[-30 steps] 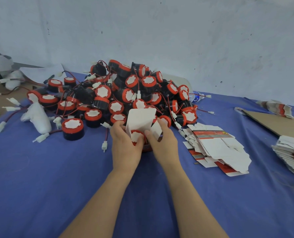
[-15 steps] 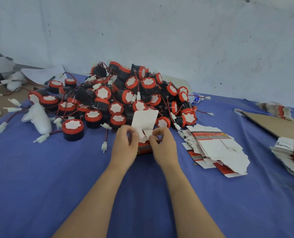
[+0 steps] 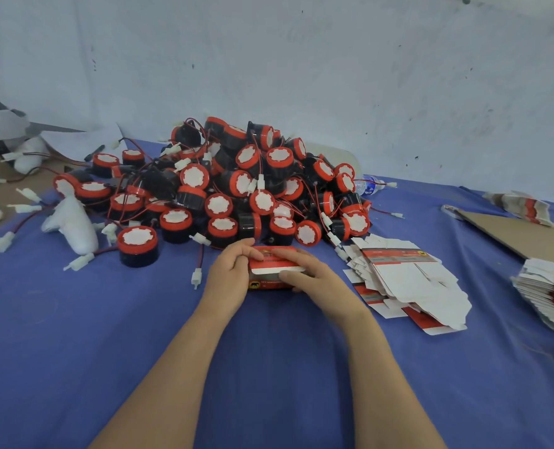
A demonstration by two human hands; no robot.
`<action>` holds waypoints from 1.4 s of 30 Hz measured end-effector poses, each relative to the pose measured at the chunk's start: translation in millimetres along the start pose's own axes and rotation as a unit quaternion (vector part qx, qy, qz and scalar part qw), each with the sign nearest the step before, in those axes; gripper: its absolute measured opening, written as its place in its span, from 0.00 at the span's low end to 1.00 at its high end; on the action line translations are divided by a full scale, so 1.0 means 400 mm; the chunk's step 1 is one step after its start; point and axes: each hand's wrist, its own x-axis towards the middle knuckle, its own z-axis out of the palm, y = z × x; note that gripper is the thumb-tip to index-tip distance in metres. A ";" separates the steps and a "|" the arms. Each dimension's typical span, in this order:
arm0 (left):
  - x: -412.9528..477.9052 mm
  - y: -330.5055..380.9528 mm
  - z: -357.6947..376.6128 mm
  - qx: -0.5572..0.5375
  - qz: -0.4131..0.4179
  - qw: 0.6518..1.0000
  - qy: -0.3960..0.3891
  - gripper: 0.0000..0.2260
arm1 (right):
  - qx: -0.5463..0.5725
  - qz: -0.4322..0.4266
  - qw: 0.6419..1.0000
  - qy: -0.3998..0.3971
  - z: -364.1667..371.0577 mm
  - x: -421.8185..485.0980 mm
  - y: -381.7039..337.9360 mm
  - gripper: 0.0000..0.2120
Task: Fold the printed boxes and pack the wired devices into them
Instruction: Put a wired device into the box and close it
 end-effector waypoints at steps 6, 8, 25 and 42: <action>-0.009 -0.012 -0.011 0.109 0.065 0.989 -0.071 0.15 | 0.011 0.014 0.999 0.049 0.004 -0.002 0.016 0.22; -0.009 -0.012 -0.015 0.126 0.082 0.987 -0.062 0.17 | 0.017 0.005 0.998 0.060 0.005 0.000 0.018 0.22; -0.015 0.001 -0.014 0.097 0.088 0.990 -0.047 0.12 | 0.005 -0.019 0.992 0.123 0.010 0.007 0.014 0.10; -0.024 0.009 0.020 0.142 0.034 0.988 -0.044 0.15 | 0.110 0.005 0.978 0.179 0.041 0.017 0.012 0.10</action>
